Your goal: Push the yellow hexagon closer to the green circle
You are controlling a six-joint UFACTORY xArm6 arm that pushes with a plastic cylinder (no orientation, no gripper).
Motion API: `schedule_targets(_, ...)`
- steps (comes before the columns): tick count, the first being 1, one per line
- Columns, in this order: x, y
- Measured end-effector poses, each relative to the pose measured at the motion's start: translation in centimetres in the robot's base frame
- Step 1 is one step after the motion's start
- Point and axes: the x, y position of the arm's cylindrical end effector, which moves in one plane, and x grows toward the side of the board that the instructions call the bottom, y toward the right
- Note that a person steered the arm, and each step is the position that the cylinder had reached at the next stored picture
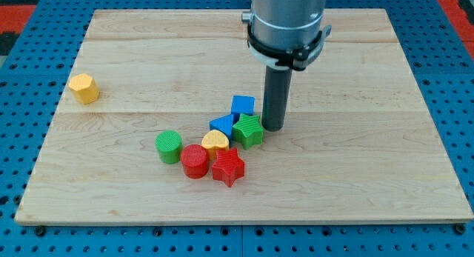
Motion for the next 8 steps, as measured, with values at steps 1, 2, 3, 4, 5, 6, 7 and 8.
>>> schedule_targets(1,1.5,-0.2)
schedule_targets(2,-0.9,1.3)
schedule_targets(3,-2.1,-1.0)
schedule_targets(4,-0.5,-1.4)
schedule_targets(5,0.7,-1.4)
schedule_targets(6,-2.6,-0.7)
schedule_targets(7,-4.1,-3.2)
schedule_targets(8,-4.3,-4.6)
